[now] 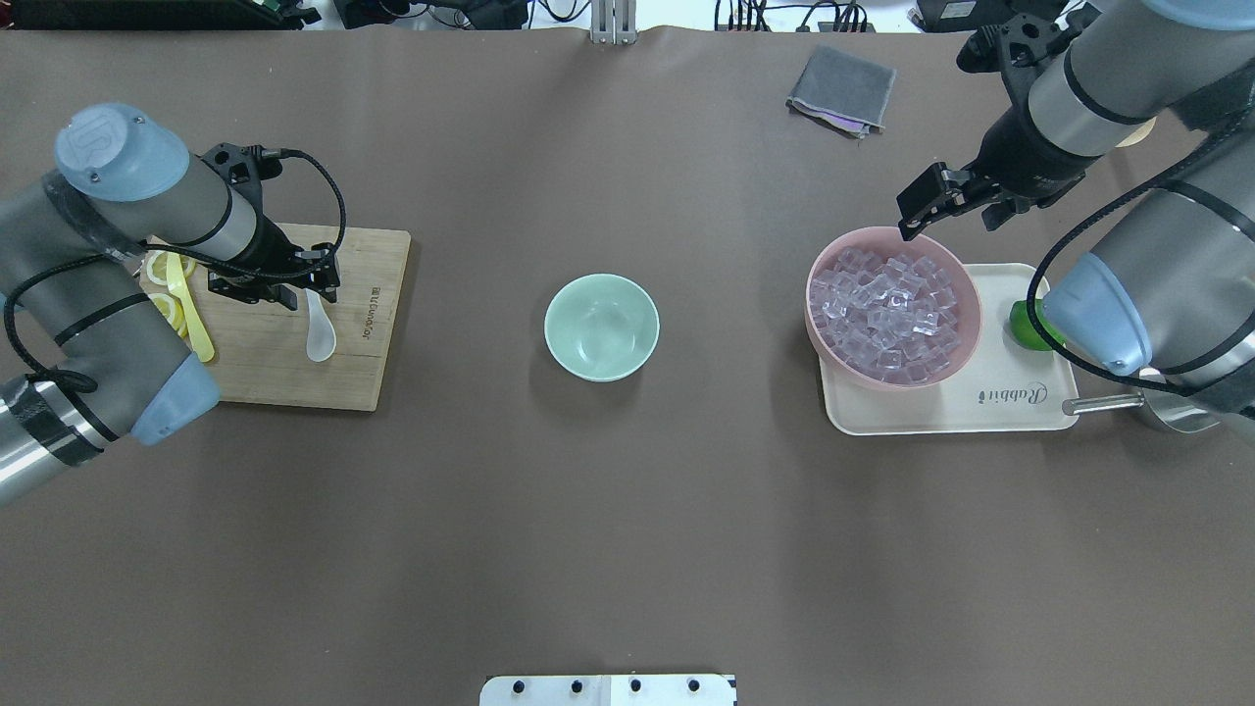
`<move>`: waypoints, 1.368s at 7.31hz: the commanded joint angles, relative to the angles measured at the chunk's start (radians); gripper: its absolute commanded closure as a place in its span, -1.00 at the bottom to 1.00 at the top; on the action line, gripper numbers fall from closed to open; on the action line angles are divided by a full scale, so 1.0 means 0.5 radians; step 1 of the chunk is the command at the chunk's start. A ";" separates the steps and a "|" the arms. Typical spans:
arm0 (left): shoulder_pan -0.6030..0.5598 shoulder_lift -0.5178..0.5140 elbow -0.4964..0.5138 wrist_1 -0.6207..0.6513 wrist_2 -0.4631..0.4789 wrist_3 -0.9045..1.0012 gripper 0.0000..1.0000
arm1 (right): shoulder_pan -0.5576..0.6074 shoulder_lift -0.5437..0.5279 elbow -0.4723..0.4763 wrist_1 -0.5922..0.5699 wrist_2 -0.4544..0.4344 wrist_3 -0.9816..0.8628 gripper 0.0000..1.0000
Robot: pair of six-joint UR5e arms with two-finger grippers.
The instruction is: Put spoon and ice into bowl
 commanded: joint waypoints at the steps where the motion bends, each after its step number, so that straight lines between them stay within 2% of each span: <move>1: 0.013 -0.004 0.044 -0.004 0.008 0.006 0.07 | -0.031 0.013 0.002 0.000 -0.002 0.045 -1.00; 2: 0.013 -0.007 0.056 -0.004 0.011 0.006 0.26 | -0.031 0.009 0.002 0.000 -0.002 0.046 -1.00; 4: 0.016 -0.035 0.047 0.009 -0.007 0.003 1.00 | -0.034 0.013 0.002 0.000 -0.002 0.046 -1.00; 5: 0.013 -0.093 0.029 0.009 -0.023 -0.006 1.00 | -0.037 0.016 -0.001 0.000 -0.002 0.049 -1.00; 7: 0.016 -0.341 0.010 0.042 -0.087 -0.022 1.00 | -0.077 0.055 -0.035 0.000 -0.047 0.049 -1.00; 10: 0.074 -0.688 0.047 0.036 -0.106 -0.294 1.00 | -0.187 0.086 -0.126 0.003 -0.173 0.049 -1.00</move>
